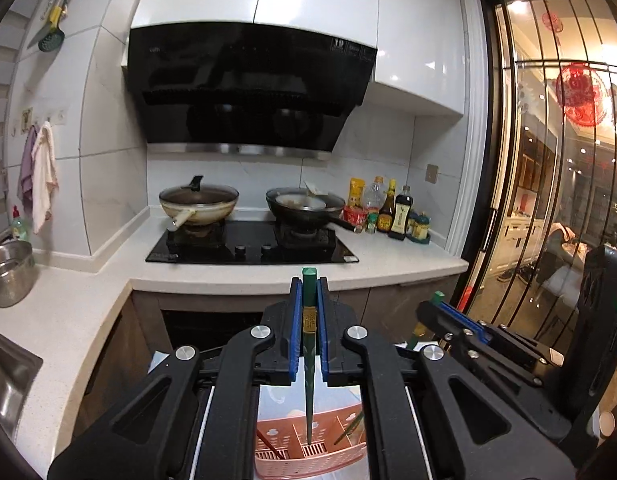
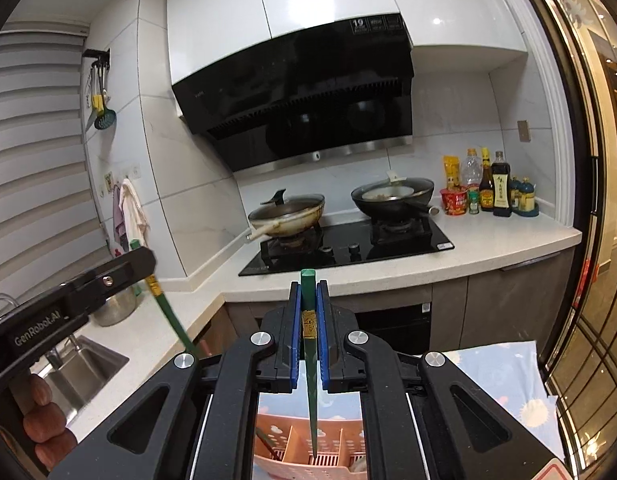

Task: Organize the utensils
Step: 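Lift both green chopsticks and lower them into the pink holder, then open both tools and withdraw from the holder, then grasp a red chopstick with the left tool while the right tool grasps a brown chopstick, then lift both chopsticks and lower them into the pink holder, then open both tools to release the chopsticks and withdraw from the holder, then grasp a dark red chopstick with the left tool while the right tool grasps a red chopstick, then lift both chopsticks and lower them into the pink holder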

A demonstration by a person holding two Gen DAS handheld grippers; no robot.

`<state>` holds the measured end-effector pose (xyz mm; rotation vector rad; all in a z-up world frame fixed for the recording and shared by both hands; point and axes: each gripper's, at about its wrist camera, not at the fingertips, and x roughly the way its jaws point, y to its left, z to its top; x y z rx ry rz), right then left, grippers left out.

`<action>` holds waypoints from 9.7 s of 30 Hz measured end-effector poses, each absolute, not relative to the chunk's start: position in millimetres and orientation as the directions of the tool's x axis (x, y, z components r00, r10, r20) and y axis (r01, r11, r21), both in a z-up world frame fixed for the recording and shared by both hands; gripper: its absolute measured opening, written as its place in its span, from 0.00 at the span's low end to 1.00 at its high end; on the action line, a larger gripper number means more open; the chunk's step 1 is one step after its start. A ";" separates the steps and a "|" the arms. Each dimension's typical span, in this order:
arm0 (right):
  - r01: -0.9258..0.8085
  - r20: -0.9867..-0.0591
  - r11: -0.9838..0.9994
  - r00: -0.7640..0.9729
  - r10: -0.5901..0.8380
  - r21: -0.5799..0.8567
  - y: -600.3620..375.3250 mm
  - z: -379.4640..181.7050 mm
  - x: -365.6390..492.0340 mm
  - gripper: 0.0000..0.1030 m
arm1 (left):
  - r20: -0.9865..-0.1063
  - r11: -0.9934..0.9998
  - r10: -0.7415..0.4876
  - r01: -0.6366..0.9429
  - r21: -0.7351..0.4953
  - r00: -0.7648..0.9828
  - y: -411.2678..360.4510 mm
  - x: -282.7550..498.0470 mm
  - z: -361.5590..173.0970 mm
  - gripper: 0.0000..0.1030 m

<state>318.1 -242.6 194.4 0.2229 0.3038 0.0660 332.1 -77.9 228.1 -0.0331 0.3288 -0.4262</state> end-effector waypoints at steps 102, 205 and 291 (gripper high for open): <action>0.068 -0.749 0.995 0.662 0.014 0.078 -188.0 -97.0 16.2 0.14 | -0.787 0.925 -0.282 0.373 -0.071 0.549 -17.8 91.4 -87.6 0.16; 0.033 -0.337 0.981 0.941 0.035 0.194 -238.6 139.6 258.7 0.50 | -0.415 0.952 -0.288 0.304 -0.029 0.863 -54.1 298.9 155.4 0.66; 0.057 -0.690 0.993 0.724 0.032 0.106 -184.9 -70.0 19.0 0.07 | -0.735 0.896 -0.369 0.427 -0.120 0.568 -15.1 68.6 -64.2 0.07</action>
